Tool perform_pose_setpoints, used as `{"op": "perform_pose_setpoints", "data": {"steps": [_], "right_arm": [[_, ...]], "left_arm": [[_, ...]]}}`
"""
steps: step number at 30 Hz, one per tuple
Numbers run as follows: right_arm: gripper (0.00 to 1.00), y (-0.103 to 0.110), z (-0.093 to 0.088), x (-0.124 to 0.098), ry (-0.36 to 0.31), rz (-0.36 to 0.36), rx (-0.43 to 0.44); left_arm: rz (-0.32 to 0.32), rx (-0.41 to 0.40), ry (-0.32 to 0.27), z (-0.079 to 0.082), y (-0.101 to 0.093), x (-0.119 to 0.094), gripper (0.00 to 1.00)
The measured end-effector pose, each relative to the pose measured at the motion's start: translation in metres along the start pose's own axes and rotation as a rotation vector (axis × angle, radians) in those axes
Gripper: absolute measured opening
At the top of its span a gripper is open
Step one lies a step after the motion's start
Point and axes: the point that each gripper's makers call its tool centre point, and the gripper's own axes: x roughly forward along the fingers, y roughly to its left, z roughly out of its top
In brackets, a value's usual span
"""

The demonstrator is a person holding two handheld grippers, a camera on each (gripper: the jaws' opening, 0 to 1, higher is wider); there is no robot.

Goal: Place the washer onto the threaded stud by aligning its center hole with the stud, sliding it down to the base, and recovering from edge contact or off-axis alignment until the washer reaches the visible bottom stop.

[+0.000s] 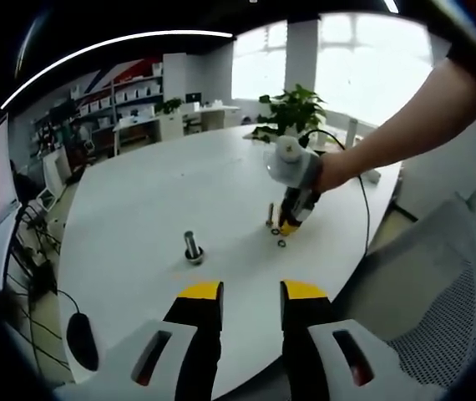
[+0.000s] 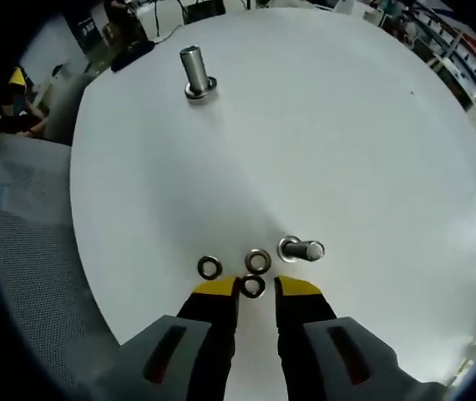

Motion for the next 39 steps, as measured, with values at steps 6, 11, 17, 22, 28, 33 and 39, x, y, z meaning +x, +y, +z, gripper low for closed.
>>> {"op": "perform_pose_setpoints", "data": {"steps": [6,11,17,22,28,33,39], "right_arm": [[0.19,0.0002,-0.0020,0.0000,0.003,0.002,-0.050],[0.18,-0.0001,-0.0015,0.0010,0.035,0.005,-0.071],[0.16,0.0006,-0.0013,0.0016,0.091,0.005,-0.126],[0.16,0.0003,-0.0004,0.0032,0.176,-0.008,-0.157],[0.15,0.0051,0.0010,0.0028,0.264,-0.041,-0.221],[0.15,0.0018,0.0000,0.0008,0.246,-0.029,-0.175],[0.14,0.0023,-0.0007,0.0003,0.128,-0.031,-0.126]], "left_arm": [[0.001,-0.002,0.003,-0.0007,0.0003,0.0001,0.25],[0.006,-0.002,0.005,-0.0012,0.0009,0.0001,0.25],[0.011,-0.005,0.009,-0.0022,0.0022,0.0001,0.25],[0.014,-0.005,0.011,-0.0023,0.0027,0.0005,0.25],[0.020,-0.010,0.014,-0.0030,0.0047,0.0004,0.25],[0.023,-0.013,0.015,-0.0035,0.0058,0.0002,0.25],[0.026,-0.013,0.018,-0.0041,0.0060,0.0002,0.25]]}}
